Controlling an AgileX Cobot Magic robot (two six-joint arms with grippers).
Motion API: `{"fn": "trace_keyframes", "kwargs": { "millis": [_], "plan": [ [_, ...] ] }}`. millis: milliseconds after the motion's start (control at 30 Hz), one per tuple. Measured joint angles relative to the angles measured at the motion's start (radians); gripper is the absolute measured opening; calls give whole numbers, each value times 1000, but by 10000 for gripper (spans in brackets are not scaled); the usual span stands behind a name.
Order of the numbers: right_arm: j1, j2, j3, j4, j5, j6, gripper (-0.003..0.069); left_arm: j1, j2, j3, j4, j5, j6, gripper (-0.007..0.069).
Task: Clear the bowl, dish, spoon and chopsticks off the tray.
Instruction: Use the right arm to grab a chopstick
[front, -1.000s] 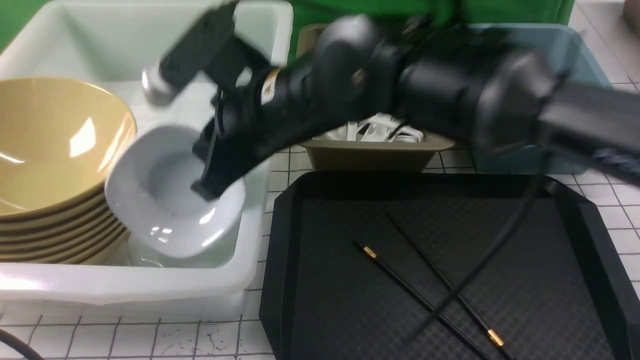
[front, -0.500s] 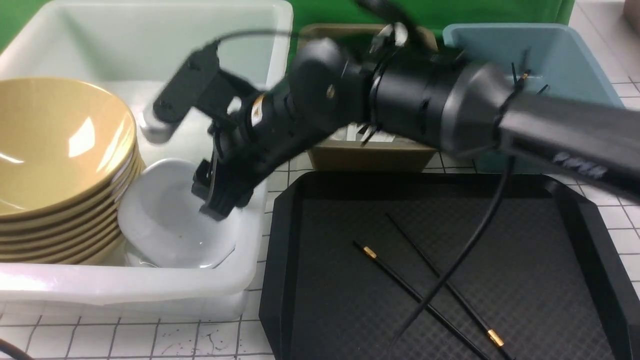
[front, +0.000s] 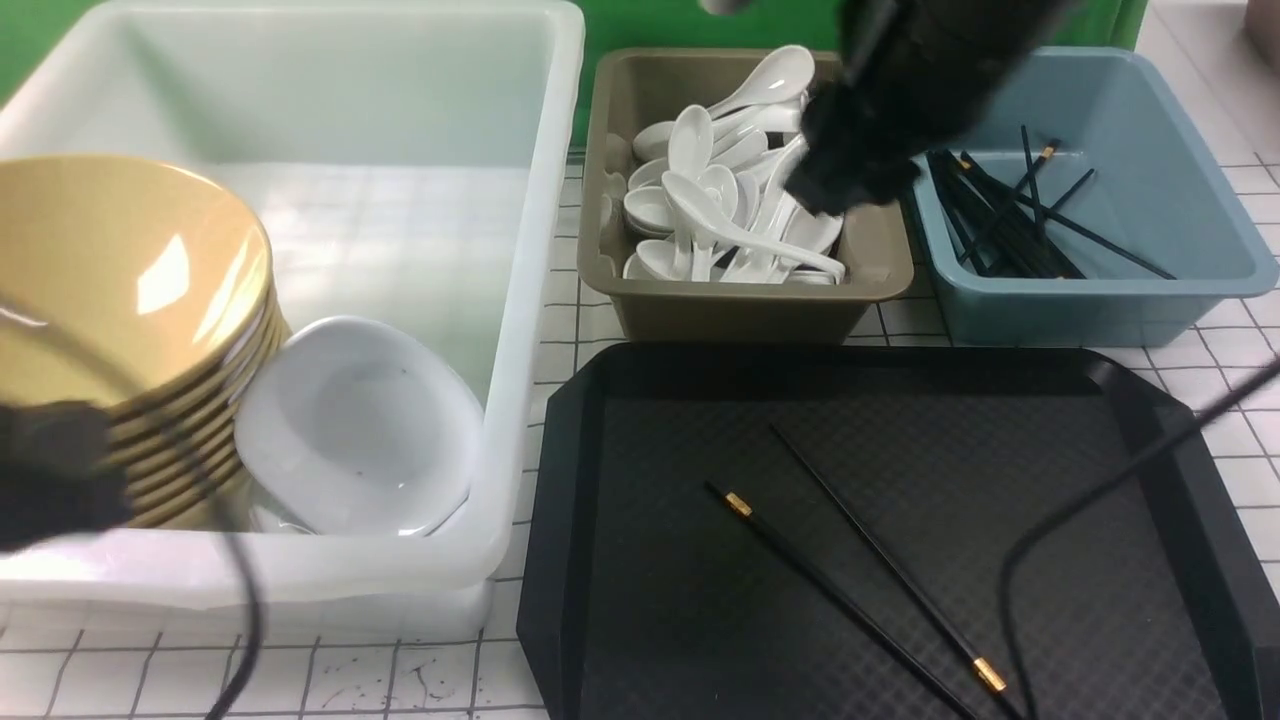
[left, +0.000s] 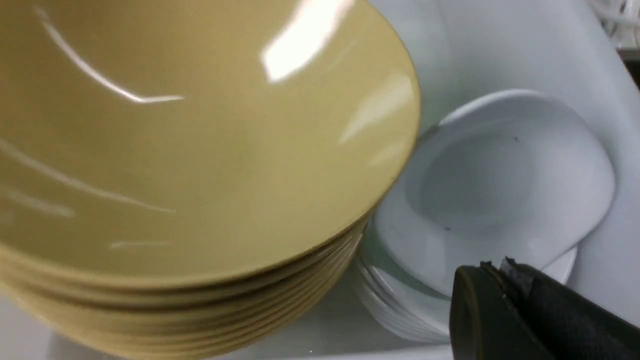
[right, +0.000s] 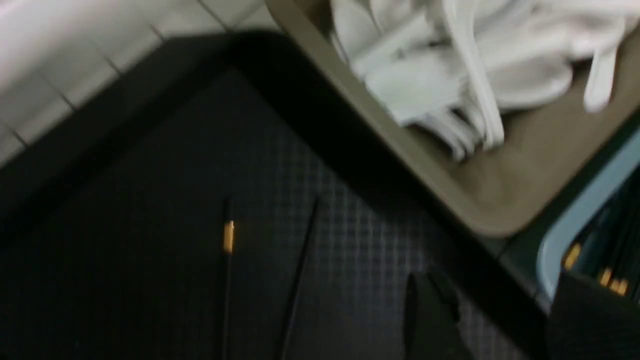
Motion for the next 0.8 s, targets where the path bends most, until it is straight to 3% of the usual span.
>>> {"fn": "trace_keyframes", "kwargs": {
  "millis": [133, 367, 633, 800],
  "plan": [
    [-11, -122, 216, 2, -84, 41, 296, 0, 240, -128, -34, -2, 30, -11],
    [-12, -387, 633, 5, -291, 115, 283, -8, 527, -198, -30, -11, 15, -11],
    [-12, -475, 787, 6, -320, 130, 283, -14, 511, -203, 181, -112, -258, -10],
    [-12, -469, 797, 10, -323, 142, 282, -16, 421, -208, 222, -127, -304, -8]
  ]
}}
